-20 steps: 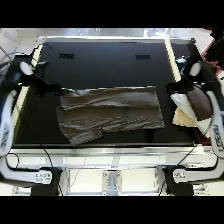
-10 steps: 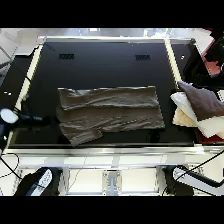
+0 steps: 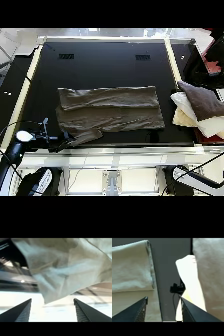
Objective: Fold the shirts.
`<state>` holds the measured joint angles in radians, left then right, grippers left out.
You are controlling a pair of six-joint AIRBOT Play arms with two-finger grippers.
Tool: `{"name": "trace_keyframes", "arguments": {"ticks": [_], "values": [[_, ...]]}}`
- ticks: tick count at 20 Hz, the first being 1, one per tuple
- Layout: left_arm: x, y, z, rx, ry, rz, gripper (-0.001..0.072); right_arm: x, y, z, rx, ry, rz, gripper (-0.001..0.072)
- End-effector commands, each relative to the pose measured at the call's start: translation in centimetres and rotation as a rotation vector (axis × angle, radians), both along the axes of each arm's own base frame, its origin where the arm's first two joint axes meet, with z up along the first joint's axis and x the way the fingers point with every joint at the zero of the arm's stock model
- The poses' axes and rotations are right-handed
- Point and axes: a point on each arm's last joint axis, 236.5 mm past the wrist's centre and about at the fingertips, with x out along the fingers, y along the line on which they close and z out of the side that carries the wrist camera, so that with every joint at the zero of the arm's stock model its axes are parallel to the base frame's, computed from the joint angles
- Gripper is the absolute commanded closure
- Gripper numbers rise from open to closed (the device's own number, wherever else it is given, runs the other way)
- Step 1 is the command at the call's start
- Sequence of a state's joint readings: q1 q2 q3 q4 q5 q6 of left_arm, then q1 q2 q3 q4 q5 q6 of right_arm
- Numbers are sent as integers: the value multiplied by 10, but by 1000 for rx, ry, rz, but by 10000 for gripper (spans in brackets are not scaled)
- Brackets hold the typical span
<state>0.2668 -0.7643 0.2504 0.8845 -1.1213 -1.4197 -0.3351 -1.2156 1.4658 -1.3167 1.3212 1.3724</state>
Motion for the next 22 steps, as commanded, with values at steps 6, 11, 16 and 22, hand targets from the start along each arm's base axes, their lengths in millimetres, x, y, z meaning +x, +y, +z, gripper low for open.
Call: {"name": "trace_keyframes", "arguments": {"ticks": [6,11,16,22], "values": [[14,-4,-9,-17,-56,31,227,3,13,4,51,-18,19,248],[-2,-30,-14,-23,-21,-80,248,-1,14,1,56,2,25,250],[12,-32,-9,-39,-56,-28,691,-44,30,-35,116,208,66,260],[12,-33,-9,-43,-54,-27,692,-160,85,-182,323,528,-21,260]]}}
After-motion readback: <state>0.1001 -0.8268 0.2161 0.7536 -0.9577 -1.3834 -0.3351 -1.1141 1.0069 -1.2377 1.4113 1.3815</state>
